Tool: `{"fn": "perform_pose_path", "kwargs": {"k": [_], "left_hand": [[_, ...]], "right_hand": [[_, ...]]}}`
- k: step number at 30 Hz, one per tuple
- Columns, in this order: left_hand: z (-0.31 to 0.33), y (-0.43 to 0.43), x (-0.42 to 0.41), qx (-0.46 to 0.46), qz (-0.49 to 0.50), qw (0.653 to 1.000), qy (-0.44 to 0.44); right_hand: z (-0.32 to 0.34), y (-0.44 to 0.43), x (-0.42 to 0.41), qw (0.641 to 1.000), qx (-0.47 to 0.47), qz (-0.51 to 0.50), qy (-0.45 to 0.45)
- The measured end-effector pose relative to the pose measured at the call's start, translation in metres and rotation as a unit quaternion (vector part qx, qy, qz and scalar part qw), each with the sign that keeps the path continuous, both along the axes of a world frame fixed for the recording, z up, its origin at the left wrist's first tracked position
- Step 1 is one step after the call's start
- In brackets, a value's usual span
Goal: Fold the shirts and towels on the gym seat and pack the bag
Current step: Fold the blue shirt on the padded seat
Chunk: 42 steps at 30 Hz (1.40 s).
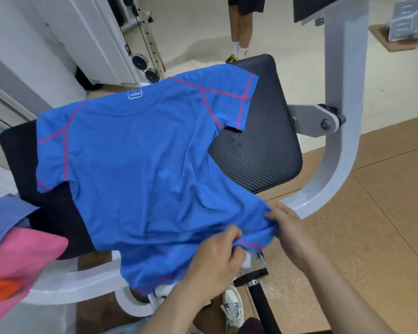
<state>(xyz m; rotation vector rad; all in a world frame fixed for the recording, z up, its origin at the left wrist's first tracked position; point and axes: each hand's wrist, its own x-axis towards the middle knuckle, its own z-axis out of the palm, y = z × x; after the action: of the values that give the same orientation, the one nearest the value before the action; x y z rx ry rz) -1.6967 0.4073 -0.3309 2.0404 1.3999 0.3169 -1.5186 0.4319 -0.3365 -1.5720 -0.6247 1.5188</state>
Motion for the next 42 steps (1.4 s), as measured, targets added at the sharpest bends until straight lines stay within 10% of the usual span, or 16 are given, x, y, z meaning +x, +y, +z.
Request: {"fn": "perform_pose_path", "kwargs": {"k": [2, 9, 12, 17, 22, 33, 37, 42], "left_hand": [[0.013, -0.014, -0.004, 0.027, -0.09, 0.995, 0.029], [0.021, -0.019, -0.01, -0.045, -0.228, 0.966, 0.112], [0.031, 0.013, -0.02, -0.054, -0.153, 0.985, 0.052], [0.053, 0.127, -0.033, 0.264, 0.017, 0.964, 0.037], [0.072, 0.194, -0.025, 0.158, 0.018, 0.946, 0.283], [0.068, 0.218, -0.006, 0.154, 0.049, 0.94, 0.302], [0.068, 0.2, -0.014, 0.215, 0.048, 0.941, 0.257], [0.032, 0.091, -0.057, 0.22, 0.117, 0.968, -0.011]], "right_hand": [[0.012, -0.006, 0.011, 0.995, -0.023, 0.047, 0.089], [0.004, 0.003, -0.027, 0.989, 0.049, 0.109, -0.088], [0.0, 0.008, -0.037, 0.988, 0.063, 0.047, -0.133], [0.002, -0.01, -0.043, 0.937, 0.152, 0.094, -0.3], [-0.004, -0.014, -0.041, 0.898, 0.17, 0.086, -0.397], [-0.044, -0.026, 0.003, 0.871, 0.065, 0.159, -0.461], [-0.049, -0.034, 0.013, 0.908, 0.079, 0.064, -0.406], [-0.057, -0.052, 0.01, 0.941, 0.055, 0.057, -0.33]]}}
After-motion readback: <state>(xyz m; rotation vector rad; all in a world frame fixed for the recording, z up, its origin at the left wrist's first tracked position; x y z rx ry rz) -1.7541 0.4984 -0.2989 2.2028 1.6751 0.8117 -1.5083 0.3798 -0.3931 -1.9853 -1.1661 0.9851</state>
